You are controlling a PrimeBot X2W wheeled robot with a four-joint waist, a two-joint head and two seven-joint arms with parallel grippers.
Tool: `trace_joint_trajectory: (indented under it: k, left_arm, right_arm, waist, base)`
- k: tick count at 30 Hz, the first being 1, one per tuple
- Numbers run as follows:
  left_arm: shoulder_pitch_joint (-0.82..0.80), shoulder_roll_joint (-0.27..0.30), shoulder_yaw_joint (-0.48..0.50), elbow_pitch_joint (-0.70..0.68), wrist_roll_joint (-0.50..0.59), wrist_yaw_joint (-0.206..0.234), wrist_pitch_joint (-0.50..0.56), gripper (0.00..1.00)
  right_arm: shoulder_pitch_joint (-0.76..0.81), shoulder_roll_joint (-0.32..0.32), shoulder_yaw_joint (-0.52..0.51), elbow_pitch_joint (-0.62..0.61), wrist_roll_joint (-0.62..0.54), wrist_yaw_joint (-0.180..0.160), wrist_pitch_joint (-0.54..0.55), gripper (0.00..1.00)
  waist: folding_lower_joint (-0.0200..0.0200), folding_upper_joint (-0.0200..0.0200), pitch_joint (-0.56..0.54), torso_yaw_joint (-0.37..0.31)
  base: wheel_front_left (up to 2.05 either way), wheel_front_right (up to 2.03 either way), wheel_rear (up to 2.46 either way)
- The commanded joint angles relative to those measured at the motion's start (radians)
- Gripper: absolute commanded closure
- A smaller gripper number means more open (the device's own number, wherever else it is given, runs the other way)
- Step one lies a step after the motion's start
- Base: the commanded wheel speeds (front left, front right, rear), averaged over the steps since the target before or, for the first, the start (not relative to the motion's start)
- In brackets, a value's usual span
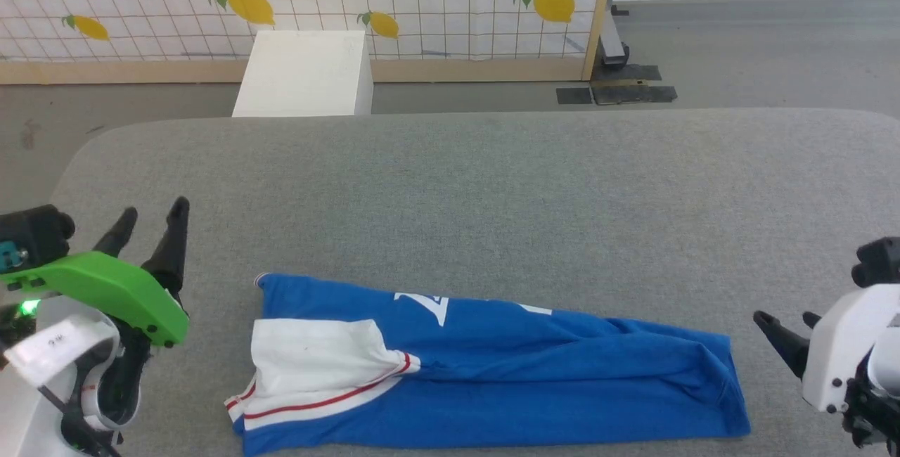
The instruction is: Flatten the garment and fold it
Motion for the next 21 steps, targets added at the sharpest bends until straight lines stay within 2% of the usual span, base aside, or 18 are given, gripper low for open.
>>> trace_joint_trajectory:
  k: [1, 7, 10, 14, 21]
  left_arm:
    - [0.005, -0.004, 0.000, 0.007, 0.028, -0.013, -0.044, 0.00]
    - [0.022, -0.044, -0.002, 0.039, 0.144, -0.035, -0.295, 0.00]
    - [0.031, -0.064, -0.008, 0.064, 0.177, -0.040, -0.371, 0.00]
    - [0.037, -0.095, -0.001, 0.079, 0.212, -0.037, -0.416, 0.00]
    - [0.035, -0.130, 0.028, 0.084, 0.279, -0.048, -0.434, 0.00]
  right_arm:
    - [0.021, 0.006, -0.010, 0.001, -0.008, -0.001, -0.002, 0.00]
    - [0.046, 0.001, -0.037, 0.035, -0.012, -0.001, 0.012, 0.00]
    - [0.046, -0.020, -0.019, 0.059, -0.007, -0.001, 0.022, 0.00]
    - [0.035, -0.056, 0.021, 0.099, 0.012, -0.001, 0.029, 0.00]
    - [-0.012, -0.091, 0.098, 0.166, 0.050, -0.001, 0.028, 0.00]
  waist:
    - [0.0000, 0.0000, 0.003, 0.001]
    - [0.0000, 0.0000, 0.039, 0.008]
    - [0.0000, 0.0000, 0.060, 0.008]
    - [0.0000, 0.0000, 0.092, 0.009]
    - [0.0000, 0.0000, 0.146, 0.021]
  base:
    - [0.00, 0.00, 0.00]
    - [0.00, 0.00, 0.00]
    - [0.00, 0.00, 0.00]
    - [0.00, 0.00, 0.00]
    - [0.00, 0.00, 0.00]
